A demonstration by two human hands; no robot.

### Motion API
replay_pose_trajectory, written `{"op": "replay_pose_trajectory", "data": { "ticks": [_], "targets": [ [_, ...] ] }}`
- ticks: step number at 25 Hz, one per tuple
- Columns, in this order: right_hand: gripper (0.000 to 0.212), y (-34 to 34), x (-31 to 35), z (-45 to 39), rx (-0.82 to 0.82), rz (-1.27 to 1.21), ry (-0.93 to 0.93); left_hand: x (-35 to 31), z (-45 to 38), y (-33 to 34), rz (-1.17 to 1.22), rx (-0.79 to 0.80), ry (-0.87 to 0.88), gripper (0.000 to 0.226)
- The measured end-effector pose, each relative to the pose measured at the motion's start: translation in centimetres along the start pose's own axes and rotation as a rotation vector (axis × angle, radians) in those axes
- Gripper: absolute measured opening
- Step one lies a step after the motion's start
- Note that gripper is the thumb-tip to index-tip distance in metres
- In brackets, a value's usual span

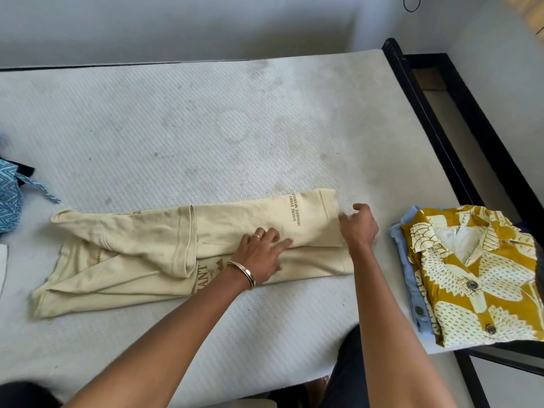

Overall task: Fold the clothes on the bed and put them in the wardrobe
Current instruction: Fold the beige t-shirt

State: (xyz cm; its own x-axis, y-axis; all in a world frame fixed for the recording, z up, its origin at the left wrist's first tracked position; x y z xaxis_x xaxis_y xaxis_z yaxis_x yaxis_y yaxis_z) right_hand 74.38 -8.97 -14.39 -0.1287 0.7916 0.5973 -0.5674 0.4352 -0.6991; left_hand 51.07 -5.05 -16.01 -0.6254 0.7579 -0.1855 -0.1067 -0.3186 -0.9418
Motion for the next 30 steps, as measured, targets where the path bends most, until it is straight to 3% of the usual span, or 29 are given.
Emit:
{"op": "replay_pose_trajectory", "data": {
  "ticks": [2, 4, 7, 9, 11, 13, 15, 17, 19, 21, 24, 27, 30],
  "targets": [
    [0.075, 0.6, -1.2, 1.1, 0.063, 0.242, 0.071, -0.9, 0.5, 0.6, -0.068, 0.101, 0.000, 0.070],
    [0.086, 1.1, -2.3, 2.0, 0.119, 0.325, 0.071, -1.5, 0.6, 1.0, -0.105, 0.112, 0.017, 0.072],
    [0.054, 0.7, -2.2, 1.6, 0.241, 0.215, -0.010, -2.0, 0.5, 0.6, 0.022, 0.082, 0.084, 0.073],
    [0.035, -0.2, -0.6, 1.9, 0.284, 0.250, -0.118, -1.9, 0.5, -0.7, 0.396, 0.001, 0.024, 0.054],
    [0.033, -0.4, 2.0, 4.1, 0.242, 0.430, -0.300, -1.6, 0.9, -2.4, 0.869, -0.157, -0.217, 0.031],
    [0.039, 0.9, 4.9, 8.3, 0.244, 0.531, -0.455, -1.5, 1.2, -4.2, 1.420, -0.149, -0.480, 0.038],
    [0.045, 3.4, 6.6, 12.8, 0.441, 0.571, -0.631, -0.7, 1.8, -5.1, 1.829, -0.043, -0.673, 0.056],
    [0.046, 5.1, 7.1, 16.1, 0.786, 0.544, -0.759, 1.3, 2.8, -4.5, 1.994, -0.021, -0.811, 0.065],
    [0.036, 4.8, 6.5, 17.0, 0.959, 0.294, -0.659, 3.8, 4.1, -2.6, 1.845, -0.101, -0.898, 0.038],
    [0.026, 4.0, 5.3, 16.1, 0.794, 0.055, -0.519, 5.1, 4.9, -1.3, 1.640, -0.182, -0.936, 0.021],
    [0.026, 3.9, 2.8, 14.0, 0.443, 0.014, -0.359, 5.7, 4.3, -1.6, 1.522, -0.280, -0.880, 0.029],
    [0.023, 5.1, 1.2, 12.5, 0.370, -0.031, -0.198, 6.7, 3.8, -1.0, 1.386, -0.213, -0.823, 0.045],
    [0.054, 7.0, 1.2, 12.3, 0.367, 0.065, -0.110, 6.7, 5.1, 0.0, 1.248, -0.126, -0.827, 0.066]
  ]
}}
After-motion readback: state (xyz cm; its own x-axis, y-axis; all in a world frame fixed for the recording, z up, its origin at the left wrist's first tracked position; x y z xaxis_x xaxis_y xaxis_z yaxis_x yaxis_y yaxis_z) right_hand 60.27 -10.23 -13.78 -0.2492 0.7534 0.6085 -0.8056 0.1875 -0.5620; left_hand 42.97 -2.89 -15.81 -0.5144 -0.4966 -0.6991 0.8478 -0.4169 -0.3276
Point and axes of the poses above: each hand's wrist, its own z-axis away from the middle knuckle, its own y-axis out of the palm, x = y × z, the point moved 2 cm from there along -z, towards the middle knuckle, and after that the axes turned 2 degrees about -z, right-handed, at the moved point
